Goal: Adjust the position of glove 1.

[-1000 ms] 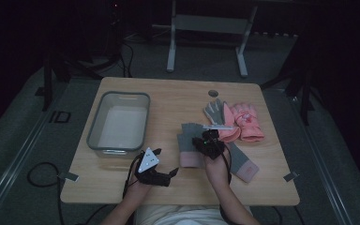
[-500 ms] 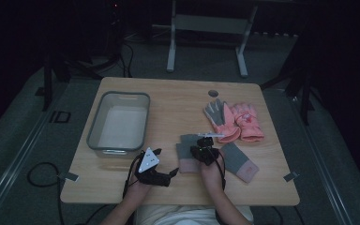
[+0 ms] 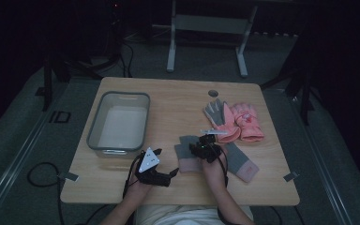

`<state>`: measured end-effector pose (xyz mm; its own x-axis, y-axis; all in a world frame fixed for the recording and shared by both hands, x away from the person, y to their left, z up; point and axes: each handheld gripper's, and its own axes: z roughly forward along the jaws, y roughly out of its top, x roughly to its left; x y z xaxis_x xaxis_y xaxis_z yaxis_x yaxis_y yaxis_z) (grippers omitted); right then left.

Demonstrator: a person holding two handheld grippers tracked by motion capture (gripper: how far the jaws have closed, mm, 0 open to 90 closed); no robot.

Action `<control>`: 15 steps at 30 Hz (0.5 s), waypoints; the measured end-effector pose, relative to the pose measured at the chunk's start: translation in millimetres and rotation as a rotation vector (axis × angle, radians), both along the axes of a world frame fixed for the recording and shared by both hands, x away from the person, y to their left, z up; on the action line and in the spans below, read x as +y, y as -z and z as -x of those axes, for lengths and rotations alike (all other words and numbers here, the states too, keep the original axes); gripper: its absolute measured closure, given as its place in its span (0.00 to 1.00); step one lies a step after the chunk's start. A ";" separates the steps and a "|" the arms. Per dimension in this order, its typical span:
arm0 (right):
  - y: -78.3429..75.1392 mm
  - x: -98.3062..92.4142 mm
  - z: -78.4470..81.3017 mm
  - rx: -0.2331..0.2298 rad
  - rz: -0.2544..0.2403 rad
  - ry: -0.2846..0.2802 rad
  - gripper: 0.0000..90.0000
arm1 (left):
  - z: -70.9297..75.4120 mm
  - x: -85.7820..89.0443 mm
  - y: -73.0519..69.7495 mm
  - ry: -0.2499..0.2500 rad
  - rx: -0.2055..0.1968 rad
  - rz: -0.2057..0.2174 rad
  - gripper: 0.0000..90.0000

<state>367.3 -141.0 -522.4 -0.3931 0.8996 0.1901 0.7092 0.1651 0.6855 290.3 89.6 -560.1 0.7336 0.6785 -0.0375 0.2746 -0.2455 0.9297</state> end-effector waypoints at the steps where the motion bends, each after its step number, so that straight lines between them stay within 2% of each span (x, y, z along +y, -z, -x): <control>1: -4.5 -3.2 0.0 -0.021 0.001 -0.011 0.70 | -0.1 0.2 0.0 0.001 0.001 0.001 0.02; 4: -16.1 -16.2 -2.0 -0.070 0.018 -0.076 0.71 | -0.3 0.0 0.0 0.000 0.003 0.002 0.02; 9: -28.6 -46.1 -6.8 -0.126 0.082 -0.207 0.72 | -0.5 -0.4 0.1 -0.003 0.006 0.005 0.02; 11: -32.1 -61.2 -8.1 -0.148 0.076 -0.257 0.73 | -0.7 -0.5 0.1 -0.003 0.006 0.006 0.02; 15: -33.8 -92.3 -9.2 -0.175 0.123 -0.352 0.77 | -0.4 -0.2 0.1 -0.006 0.001 0.008 0.02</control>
